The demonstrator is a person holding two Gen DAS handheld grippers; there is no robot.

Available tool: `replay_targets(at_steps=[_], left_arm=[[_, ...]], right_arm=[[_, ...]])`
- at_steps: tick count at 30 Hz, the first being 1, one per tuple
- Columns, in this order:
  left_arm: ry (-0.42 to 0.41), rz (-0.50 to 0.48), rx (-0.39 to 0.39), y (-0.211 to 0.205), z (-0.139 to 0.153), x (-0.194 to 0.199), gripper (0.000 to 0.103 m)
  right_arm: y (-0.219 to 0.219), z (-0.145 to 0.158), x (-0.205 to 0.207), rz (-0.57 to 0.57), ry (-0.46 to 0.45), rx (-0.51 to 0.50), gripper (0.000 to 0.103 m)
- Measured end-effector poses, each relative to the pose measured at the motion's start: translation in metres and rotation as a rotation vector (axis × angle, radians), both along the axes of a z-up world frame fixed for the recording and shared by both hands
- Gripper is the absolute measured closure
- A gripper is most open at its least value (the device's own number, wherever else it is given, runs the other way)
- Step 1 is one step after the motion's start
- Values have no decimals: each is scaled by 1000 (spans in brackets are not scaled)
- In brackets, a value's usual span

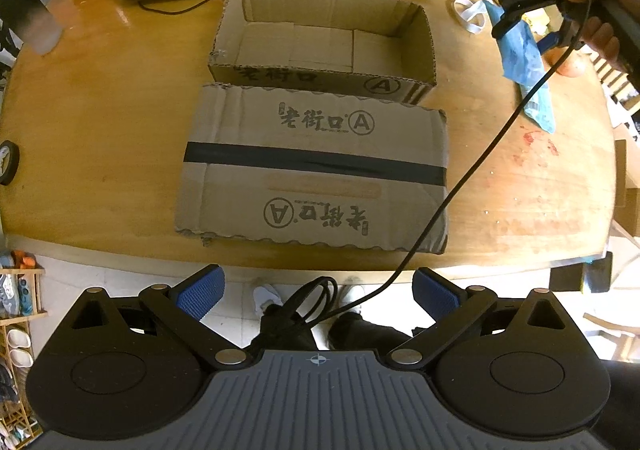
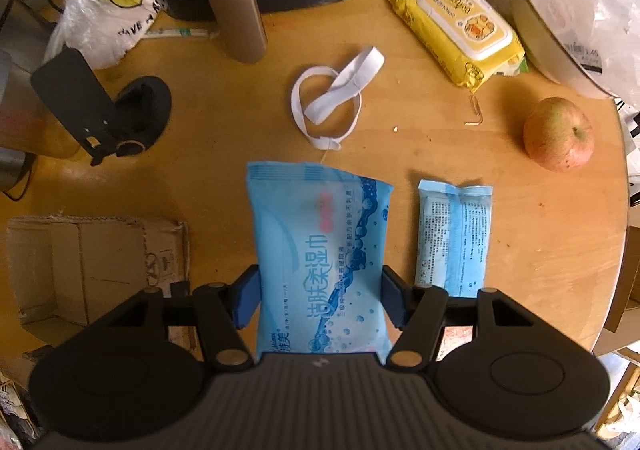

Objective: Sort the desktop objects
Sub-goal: 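Lift the large blue packet with the right tool and carry it toward the cardboard box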

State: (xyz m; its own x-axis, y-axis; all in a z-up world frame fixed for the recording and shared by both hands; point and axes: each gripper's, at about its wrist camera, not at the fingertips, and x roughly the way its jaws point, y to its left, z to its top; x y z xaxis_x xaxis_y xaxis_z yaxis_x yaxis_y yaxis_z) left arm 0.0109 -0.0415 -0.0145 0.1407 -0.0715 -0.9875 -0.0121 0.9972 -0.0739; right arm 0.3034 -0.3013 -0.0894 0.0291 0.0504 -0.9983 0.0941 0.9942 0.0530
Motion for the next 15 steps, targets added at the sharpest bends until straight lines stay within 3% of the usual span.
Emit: replay_targets(at_steps=[15], left_arm=[[-5, 3, -15, 7, -1, -1, 0]], right_arm=[[12, 11, -1, 2, 4, -1, 39]])
